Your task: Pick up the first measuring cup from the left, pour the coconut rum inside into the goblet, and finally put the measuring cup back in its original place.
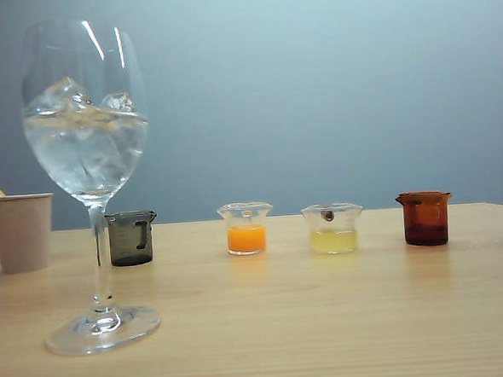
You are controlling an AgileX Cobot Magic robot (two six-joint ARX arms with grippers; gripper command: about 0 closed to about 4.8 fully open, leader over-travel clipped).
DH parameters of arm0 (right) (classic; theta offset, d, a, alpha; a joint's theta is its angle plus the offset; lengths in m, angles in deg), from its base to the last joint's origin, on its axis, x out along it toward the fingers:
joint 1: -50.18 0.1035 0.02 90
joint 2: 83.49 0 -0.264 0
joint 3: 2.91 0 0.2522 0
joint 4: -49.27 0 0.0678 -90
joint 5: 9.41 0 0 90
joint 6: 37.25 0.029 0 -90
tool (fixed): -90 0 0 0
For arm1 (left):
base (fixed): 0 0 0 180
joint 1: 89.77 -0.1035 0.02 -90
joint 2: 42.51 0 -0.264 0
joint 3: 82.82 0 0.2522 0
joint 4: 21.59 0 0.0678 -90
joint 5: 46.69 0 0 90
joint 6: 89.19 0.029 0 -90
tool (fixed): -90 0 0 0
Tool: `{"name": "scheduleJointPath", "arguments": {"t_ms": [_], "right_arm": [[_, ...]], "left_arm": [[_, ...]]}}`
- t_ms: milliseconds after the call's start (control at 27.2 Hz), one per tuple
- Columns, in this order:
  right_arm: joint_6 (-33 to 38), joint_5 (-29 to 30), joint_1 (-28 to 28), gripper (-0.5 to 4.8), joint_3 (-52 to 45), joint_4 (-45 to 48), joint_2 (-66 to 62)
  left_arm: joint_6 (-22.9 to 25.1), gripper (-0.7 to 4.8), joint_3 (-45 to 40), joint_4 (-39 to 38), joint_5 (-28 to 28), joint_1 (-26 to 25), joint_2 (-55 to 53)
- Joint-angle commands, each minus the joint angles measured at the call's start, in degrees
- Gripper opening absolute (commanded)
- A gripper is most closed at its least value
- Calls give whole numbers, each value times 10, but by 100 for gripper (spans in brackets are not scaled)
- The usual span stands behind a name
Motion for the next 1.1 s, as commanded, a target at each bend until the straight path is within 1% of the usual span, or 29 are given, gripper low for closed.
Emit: {"name": "scheduleJointPath", "arguments": {"t_ms": [37, 147, 295, 368, 552, 700, 773, 994, 1104], "right_arm": [[2, 0, 0, 0, 2, 10, 0], [2, -1, 0, 0, 2, 10, 0], [2, 0, 0, -1, 2, 10, 0], [2, 0, 0, 0, 2, 10, 0], [2, -1, 0, 0, 2, 10, 0], [2, 0, 0, 0, 2, 10, 0], [2, 0, 0, 0, 2, 10, 0], [2, -1, 0, 0, 2, 10, 0], [2, 0, 0, 0, 2, 10, 0]], "left_arm": [[3, -5, -12, 0, 27, -1, 37], [2, -5, -31, 1, 44, -1, 62], [0, -5, -52, -1, 51, -2, 71], [0, -5, -52, -5, 50, -17, 71], [-4, -5, -52, -4, -18, -113, 73], [-4, -5, -52, -16, -34, -171, 73], [-4, -5, -52, -24, -21, -177, 73], [-5, -5, -52, -64, -9, -167, 73], [-4, -5, -52, -61, -10, -167, 73]]}}
